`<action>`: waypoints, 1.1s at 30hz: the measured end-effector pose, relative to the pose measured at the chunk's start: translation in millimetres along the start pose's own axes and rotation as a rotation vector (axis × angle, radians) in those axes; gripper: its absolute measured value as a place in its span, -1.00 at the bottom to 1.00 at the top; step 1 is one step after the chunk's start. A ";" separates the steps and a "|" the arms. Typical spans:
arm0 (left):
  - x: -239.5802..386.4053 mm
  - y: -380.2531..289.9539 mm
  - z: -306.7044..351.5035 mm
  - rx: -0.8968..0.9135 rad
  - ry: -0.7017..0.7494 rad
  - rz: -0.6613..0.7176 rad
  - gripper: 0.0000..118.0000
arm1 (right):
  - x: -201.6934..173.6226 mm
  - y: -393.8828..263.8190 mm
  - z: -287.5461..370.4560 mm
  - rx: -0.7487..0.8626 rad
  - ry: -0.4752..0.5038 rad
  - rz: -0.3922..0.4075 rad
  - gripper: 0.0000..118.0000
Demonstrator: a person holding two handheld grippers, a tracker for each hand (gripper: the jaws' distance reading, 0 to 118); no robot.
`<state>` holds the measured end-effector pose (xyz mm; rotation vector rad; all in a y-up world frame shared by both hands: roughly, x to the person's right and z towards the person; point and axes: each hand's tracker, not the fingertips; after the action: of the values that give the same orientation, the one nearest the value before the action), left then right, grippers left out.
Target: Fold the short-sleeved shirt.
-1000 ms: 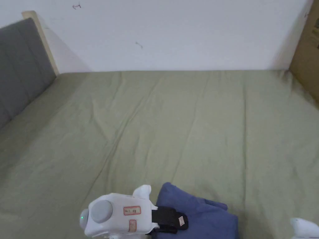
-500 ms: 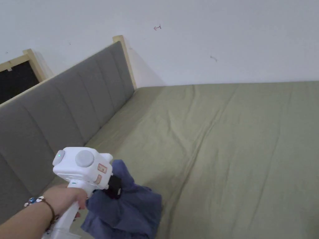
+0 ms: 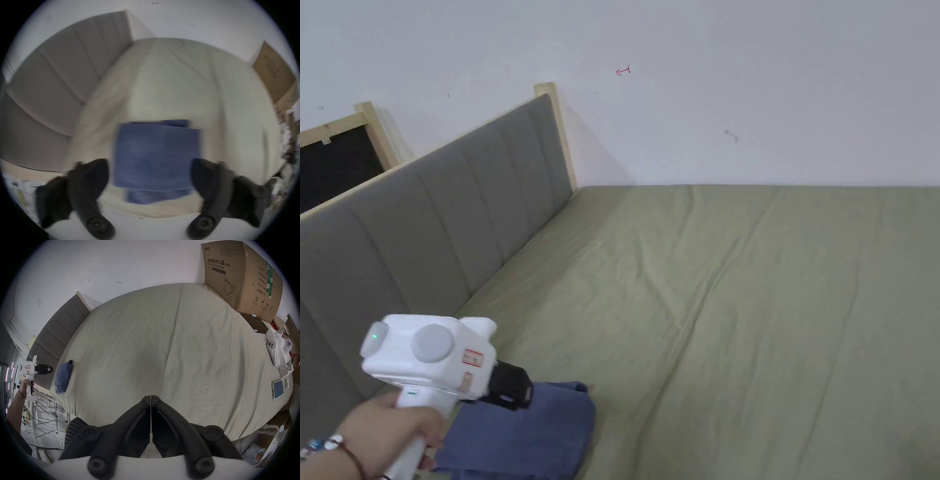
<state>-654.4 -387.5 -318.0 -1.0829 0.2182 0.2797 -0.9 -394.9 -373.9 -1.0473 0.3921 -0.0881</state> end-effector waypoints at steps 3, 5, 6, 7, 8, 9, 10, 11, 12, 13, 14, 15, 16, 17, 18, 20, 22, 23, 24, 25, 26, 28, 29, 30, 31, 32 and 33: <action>102.9 -31.0 -16.0 0.029 0.071 -0.137 -0.96 | 3.2 -3.1 -0.1 0.003 -0.003 0.003 -1.00; 160.1 -50.7 -18.8 0.089 -0.063 -0.175 -0.96 | 5.4 -4.6 0.5 0.001 0.004 0.002 -1.00; 183.8 -59.6 -14.2 0.159 -0.120 -0.159 -0.96 | 5.6 -4.8 0.7 -0.007 -0.022 0.011 -1.00; 211.2 -69.6 -5.9 0.261 -0.163 -0.124 -0.96 | 5.9 -5.2 2.3 -0.009 -0.051 0.018 -1.00; 236.1 -77.7 4.2 0.338 -0.211 -0.087 -0.97 | 6.0 -5.9 7.2 0.006 -0.049 0.018 -1.00; 260.1 -84.3 13.6 0.418 -0.260 -0.072 -0.97 | 7.1 -5.7 15.6 0.051 -0.032 0.013 -1.00; 279.5 -90.3 26.0 0.495 -0.281 -0.075 -0.97 | 7.1 -4.6 23.5 0.101 0.004 0.008 -1.00; 301.3 -98.6 42.9 0.605 -0.275 -0.101 -0.97 | 6.9 -3.4 35.9 0.177 0.020 0.018 -1.00; 318.8 -106.1 59.5 0.728 -0.227 -0.141 -0.97 | 5.6 -2.8 49.9 0.282 -0.013 0.036 -1.00; 338.0 -113.3 78.6 0.832 -0.198 -0.168 -0.97 | 3.3 -0.8 64.3 0.384 -0.059 0.075 -1.00; 352.4 -117.8 96.8 0.917 -0.175 -0.203 -0.97 | 1.9 1.4 82.6 0.507 -0.086 0.111 -1.00; 362.1 -120.5 110.5 0.981 -0.143 -0.215 -0.97 | 2.2 2.9 96.3 0.607 -0.086 0.124 -1.00; 371.0 -121.9 124.2 1.028 -0.092 -0.210 -0.97 | 2.9 3.9 110.2 0.715 -0.070 0.136 -1.00; 378.5 -120.6 137.9 1.058 -0.097 -0.194 -0.97 | 2.8 3.3 122.5 0.816 -0.054 0.145 -1.00; 382.1 -120.4 147.8 1.074 -0.119 -0.177 -0.97 | 3.5 2.3 129.8 0.898 -0.064 0.143 -1.00; 386.3 -122.0 162.1 1.087 -0.141 -0.166 -0.97 | -0.1 -3.2 142.2 1.030 -0.115 0.141 -1.00; 389.1 -122.5 168.6 1.110 -0.121 -0.148 -0.97 | -3.4 -8.5 148.6 1.113 -0.157 0.148 -1.00; 388.4 -125.4 171.6 1.117 -0.118 -0.148 -0.97 | -3.8 -11.5 150.6 1.140 -0.168 0.156 -1.00; 387.1 -128.9 174.3 1.131 -0.119 -0.144 -0.97 | -3.7 -14.0 152.6 1.162 -0.173 0.165 -1.00; 387.8 -131.0 175.2 1.146 -0.102 -0.139 -0.97 | -3.7 -14.8 153.6 1.147 -0.171 0.165 -1.00; 387.2 -134.7 177.0 1.157 -0.085 -0.142 -0.97 | -3.4 -13.2 153.1 1.139 -0.174 0.163 -1.00; 385.2 -141.9 178.9 1.177 -0.064 -0.151 -0.97 | -1.5 -13.2 152.9 1.121 -0.167 0.155 -0.95; 383.9 -143.7 178.8 1.181 -0.071 -0.152 -0.93 | -1.0 -14.1 152.4 1.119 -0.168 0.152 -0.76; 382.7 -145.7 179.2 1.183 -0.073 -0.158 -0.62 | -0.6 -14.1 151.8 1.118 -0.184 0.148 -0.34; 381.5 -148.4 179.5 1.189 -0.078 -0.168 -0.17 | -0.6 -15.4 151.5 1.122 -0.207 0.141 -0.05; 380.4 -151.4 180.2 1.198 -0.075 -0.174 -0.01 | -0.2 -16.0 152.2 1.122 -0.209 0.135 0.01; 378.2 -152.1 181.2 1.202 -0.076 -0.177 0.14 | 0.6 -16.8 153.3 1.120 -0.204 0.133 0.07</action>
<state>-240.5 -248.7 -225.9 0.1026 0.1738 -0.0028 56.2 -276.9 -292.6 0.0786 0.1669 -0.0651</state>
